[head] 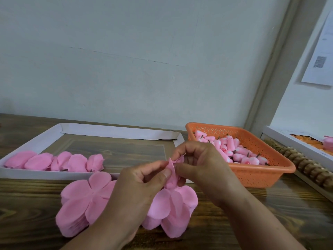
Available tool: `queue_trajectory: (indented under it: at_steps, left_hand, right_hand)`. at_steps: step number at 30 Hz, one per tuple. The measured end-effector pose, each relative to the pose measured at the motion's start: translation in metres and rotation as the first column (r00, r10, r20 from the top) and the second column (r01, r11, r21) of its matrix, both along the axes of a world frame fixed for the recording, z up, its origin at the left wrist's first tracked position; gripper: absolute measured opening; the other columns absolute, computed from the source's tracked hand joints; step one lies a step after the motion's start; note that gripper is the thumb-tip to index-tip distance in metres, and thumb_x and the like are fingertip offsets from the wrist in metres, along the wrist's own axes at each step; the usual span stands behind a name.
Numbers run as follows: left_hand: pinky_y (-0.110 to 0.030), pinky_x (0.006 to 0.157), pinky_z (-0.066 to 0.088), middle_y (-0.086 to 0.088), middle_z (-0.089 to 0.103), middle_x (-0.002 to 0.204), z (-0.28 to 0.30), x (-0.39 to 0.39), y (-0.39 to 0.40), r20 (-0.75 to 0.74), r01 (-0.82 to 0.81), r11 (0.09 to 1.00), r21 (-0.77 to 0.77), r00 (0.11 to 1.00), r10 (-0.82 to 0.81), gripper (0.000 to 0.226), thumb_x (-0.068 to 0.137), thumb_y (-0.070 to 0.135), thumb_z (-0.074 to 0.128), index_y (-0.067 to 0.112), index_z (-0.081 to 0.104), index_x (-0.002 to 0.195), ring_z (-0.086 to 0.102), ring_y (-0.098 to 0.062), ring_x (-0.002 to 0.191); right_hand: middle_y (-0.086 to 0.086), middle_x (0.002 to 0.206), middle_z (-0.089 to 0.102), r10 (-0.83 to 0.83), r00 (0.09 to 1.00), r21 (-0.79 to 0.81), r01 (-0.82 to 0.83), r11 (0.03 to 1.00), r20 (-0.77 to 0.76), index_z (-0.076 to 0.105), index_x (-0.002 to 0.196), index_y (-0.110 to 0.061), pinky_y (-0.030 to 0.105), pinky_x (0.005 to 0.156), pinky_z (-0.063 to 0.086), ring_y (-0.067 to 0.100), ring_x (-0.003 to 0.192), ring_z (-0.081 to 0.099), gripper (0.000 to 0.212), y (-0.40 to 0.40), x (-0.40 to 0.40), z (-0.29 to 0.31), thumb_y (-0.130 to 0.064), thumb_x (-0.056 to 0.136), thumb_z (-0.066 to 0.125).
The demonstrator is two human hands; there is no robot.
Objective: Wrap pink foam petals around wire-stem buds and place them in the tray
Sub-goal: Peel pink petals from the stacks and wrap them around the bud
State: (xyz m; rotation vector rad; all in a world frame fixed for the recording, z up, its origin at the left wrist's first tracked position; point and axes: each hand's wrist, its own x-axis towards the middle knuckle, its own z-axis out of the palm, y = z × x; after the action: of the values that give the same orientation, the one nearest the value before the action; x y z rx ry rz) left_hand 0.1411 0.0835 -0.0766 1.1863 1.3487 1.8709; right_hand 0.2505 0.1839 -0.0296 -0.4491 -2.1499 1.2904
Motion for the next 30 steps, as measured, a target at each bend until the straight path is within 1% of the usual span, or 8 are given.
queue_trajectory:
  at_steps: [4, 9, 11, 13, 16, 20, 25, 30]
  left_hand:
    - [-0.017, 0.07, 0.052, 0.008, 0.076, 0.088, 0.0, 0.002, -0.001, -0.03, 0.05, 0.999, -0.015, 0.998, -0.051, 0.026, 0.068, 0.039, 0.06, 0.048, 0.074, 0.088, 0.07, -0.004, 0.083]
    - [-0.016, 0.068, 0.052, 0.002, 0.076, 0.09, 0.004, -0.002, -0.003, 0.003, 0.136, 0.99, -0.047, 0.991, -0.136, 0.035, 0.063, 0.044, 0.065, 0.041, 0.074, 0.097, 0.071, -0.007, 0.085]
    - [-0.018, 0.071, 0.054, 0.001, 0.076, 0.091, 0.005, -0.004, -0.003, 0.012, 0.167, 0.984, -0.067, 0.986, -0.166, 0.037, 0.061, 0.046, 0.067, 0.039, 0.074, 0.097, 0.071, -0.01, 0.088]
    - [-0.022, 0.073, 0.054, -0.001, 0.076, 0.093, 0.006, -0.006, -0.003, 0.03, 0.188, 0.978, -0.092, 0.982, -0.186, 0.039, 0.061, 0.045, 0.068, 0.036, 0.074, 0.098, 0.071, -0.013, 0.091]
    - [-0.026, 0.078, 0.056, -0.004, 0.075, 0.096, 0.004, -0.01, -0.001, 0.062, 0.221, 0.969, -0.111, 0.975, -0.216, 0.036, 0.065, 0.037, 0.068, 0.03, 0.075, 0.099, 0.071, -0.017, 0.094]
    - [-0.025, 0.08, 0.056, -0.003, 0.075, 0.1, 0.004, -0.012, -0.002, 0.073, 0.239, 0.961, -0.138, 0.97, -0.231, 0.032, 0.072, 0.029, 0.061, 0.03, 0.074, 0.101, 0.07, -0.017, 0.096]
    - [-0.019, 0.083, 0.049, 0.021, 0.072, 0.099, 0.006, -0.013, -0.004, -0.114, 0.127, 0.969, -0.213, 0.982, -0.154, 0.023, 0.09, 0.031, 0.053, 0.045, 0.068, 0.101, 0.065, 0.005, 0.096]
    - [-0.02, 0.081, 0.051, 0.033, 0.068, 0.094, 0.013, -0.014, -0.007, -0.339, -0.011, 0.966, -0.259, 0.937, -0.081, 0.026, 0.076, 0.055, 0.043, 0.067, 0.061, 0.09, 0.062, 0.013, 0.091]
  right_hand:
    - [0.015, 0.057, 0.063, 0.019, 1.0, 0.012, -0.019, 1.0, 0.001, 0.063, 0.07, -0.022, 0.031, 0.053, 0.051, 0.021, 0.051, 0.063, 0.034, -0.001, 0.0, -0.001, 0.008, 0.083, 0.057]
    - [0.003, 0.067, 0.062, 0.046, 0.999, 0.002, -0.046, 0.999, 0.003, 0.065, 0.093, -0.023, 0.029, 0.055, 0.05, 0.021, 0.054, 0.062, 0.026, 0.002, 0.0, -0.002, -0.003, 0.077, 0.061]
    - [0.013, 0.068, 0.066, 0.079, 0.997, -0.019, -0.078, 0.997, 0.019, 0.067, 0.088, -0.02, 0.029, 0.056, 0.051, 0.025, 0.058, 0.064, 0.019, 0.001, 0.001, -0.001, -0.01, 0.072, 0.065]
    - [0.017, 0.067, 0.066, 0.091, 0.996, -0.038, -0.091, 0.995, 0.005, 0.066, 0.08, -0.011, 0.031, 0.056, 0.051, 0.03, 0.06, 0.065, 0.008, 0.002, 0.001, 0.0, -0.005, 0.075, 0.068]
    - [0.019, 0.067, 0.063, 0.048, 0.999, -0.067, -0.049, 0.997, -0.024, 0.066, 0.076, -0.002, 0.034, 0.055, 0.05, 0.034, 0.059, 0.062, 0.009, 0.004, 0.002, -0.001, 0.006, 0.08, 0.065]
    - [0.015, 0.061, 0.063, 0.007, 0.999, -0.062, -0.01, 0.998, -0.04, 0.066, 0.074, -0.004, 0.032, 0.053, 0.051, 0.024, 0.051, 0.06, 0.016, 0.002, 0.003, 0.001, 0.01, 0.081, 0.062]
    - [0.009, 0.073, 0.062, -0.062, 0.997, 0.13, 0.068, 0.989, -0.051, 0.065, 0.071, -0.006, 0.029, 0.053, 0.053, 0.015, 0.052, 0.06, 0.019, -0.006, 0.001, 0.003, 0.01, 0.08, 0.062]
    - [-0.005, 0.078, 0.057, -0.14, 0.99, 0.307, 0.139, 0.941, -0.02, 0.063, 0.065, -0.02, 0.037, 0.062, 0.055, 0.012, 0.064, 0.059, 0.028, -0.014, -0.004, 0.0, 0.004, 0.08, 0.065]
